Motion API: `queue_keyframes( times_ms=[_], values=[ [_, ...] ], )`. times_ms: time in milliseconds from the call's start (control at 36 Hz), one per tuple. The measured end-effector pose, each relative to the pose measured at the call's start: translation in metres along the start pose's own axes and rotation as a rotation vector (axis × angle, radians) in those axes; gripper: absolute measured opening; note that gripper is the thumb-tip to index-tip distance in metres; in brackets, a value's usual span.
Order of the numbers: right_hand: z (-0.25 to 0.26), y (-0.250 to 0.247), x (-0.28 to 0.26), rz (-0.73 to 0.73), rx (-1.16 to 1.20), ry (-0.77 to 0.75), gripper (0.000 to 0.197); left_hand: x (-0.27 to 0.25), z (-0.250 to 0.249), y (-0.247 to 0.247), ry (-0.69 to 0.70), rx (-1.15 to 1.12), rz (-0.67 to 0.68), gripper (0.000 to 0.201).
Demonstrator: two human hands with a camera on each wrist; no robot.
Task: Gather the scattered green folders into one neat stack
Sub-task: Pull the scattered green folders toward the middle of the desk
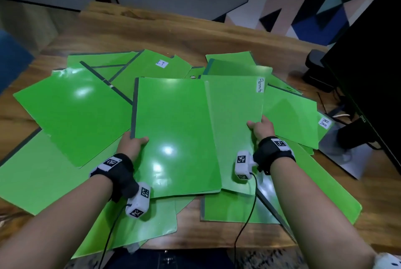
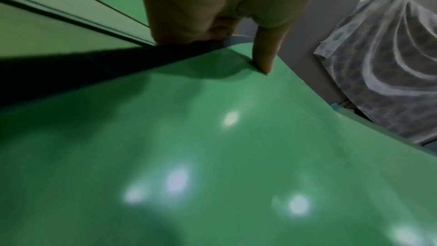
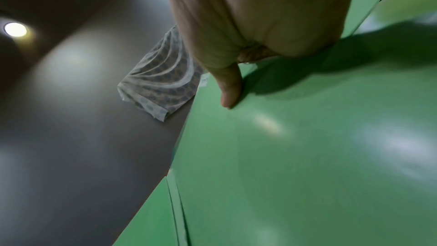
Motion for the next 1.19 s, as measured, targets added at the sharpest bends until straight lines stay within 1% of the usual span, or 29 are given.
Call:
queue_keyframes(
  times_ms=[28,111,194,278,306,361,389,444,500,583,639,722,806,861,944,1000,1083,1194],
  values=[
    [0.006,-0.002,-0.003,0.009,0.037,-0.026,0.059,-0.003,-0.003,-0.002,0.013,-0.012,-0.013,0.051],
    [0.027,-0.009,-0.012,0.006,0.119,-0.114,0.062,-0.012,-0.013,-0.008,0.042,-0.039,-0.052,0.045],
    [0.058,-0.017,-0.024,-0.021,0.092,-0.217,0.063,-0.020,-0.025,-0.011,0.067,-0.068,-0.070,0.039],
    [0.092,-0.032,-0.027,-0.083,0.050,-0.372,0.055,-0.023,-0.038,-0.016,0.080,-0.100,-0.096,0.040],
    [0.105,-0.037,-0.031,-0.106,0.008,-0.418,0.049,-0.024,-0.041,-0.017,0.080,-0.098,-0.109,0.041],
    [0.136,-0.046,-0.048,-0.169,-0.161,-0.531,0.031,-0.023,-0.043,-0.020,0.058,-0.068,-0.135,0.043],
    [0.153,-0.049,-0.059,-0.199,-0.250,-0.588,0.026,-0.023,-0.043,-0.020,0.039,-0.039,-0.144,0.045],
    [0.179,-0.052,-0.075,-0.253,-0.386,-0.679,0.026,-0.022,-0.040,-0.018,-0.004,0.029,-0.157,0.048],
    [0.198,-0.051,-0.088,-0.270,-0.458,-0.736,0.030,-0.025,-0.037,-0.014,-0.048,0.096,-0.162,0.048],
    [0.211,-0.047,-0.099,-0.228,-0.416,-0.780,0.030,-0.026,-0.022,-0.005,-0.135,0.146,-0.117,0.050],
    [0.204,-0.045,-0.098,-0.159,-0.340,-0.729,0.032,-0.028,-0.014,0.002,-0.165,0.147,-0.098,0.050],
    [0.162,-0.032,-0.079,-0.028,-0.259,-0.586,0.036,-0.030,-0.008,0.010,-0.189,0.103,-0.085,0.052],
    [0.099,-0.015,-0.064,0.054,-0.223,-0.435,0.053,-0.026,-0.003,0.012,-0.196,-0.032,-0.082,0.067],
    [0.057,-0.007,-0.055,0.079,-0.277,-0.325,0.055,-0.024,0.002,0.013,-0.224,-0.127,-0.085,0.080],
    [0.012,-0.004,-0.040,0.081,-0.315,-0.203,0.054,-0.029,0.008,0.016,-0.250,-0.178,-0.051,0.090],
    [-0.004,0.000,-0.033,0.091,-0.362,-0.170,0.053,-0.033,0.012,0.018,-0.263,-0.166,-0.036,0.096],
    [-0.016,0.011,-0.028,0.138,-0.470,-0.140,0.051,-0.047,0.009,0.019,-0.289,-0.132,-0.059,0.107],
    [-0.025,0.036,-0.031,0.245,-0.600,-0.104,0.053,-0.061,0.002,0.025,-0.335,0.017,-0.053,0.109]
  ],
)
Point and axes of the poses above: each hand's wrist, its own x-axis towards the middle knuckle, its own y-axis out of the palm, z = x × y, the point moved 5 cm from there along x, towards the middle knuckle, and after that the axes turned 11 degrees about x, right-handed, at the moved point
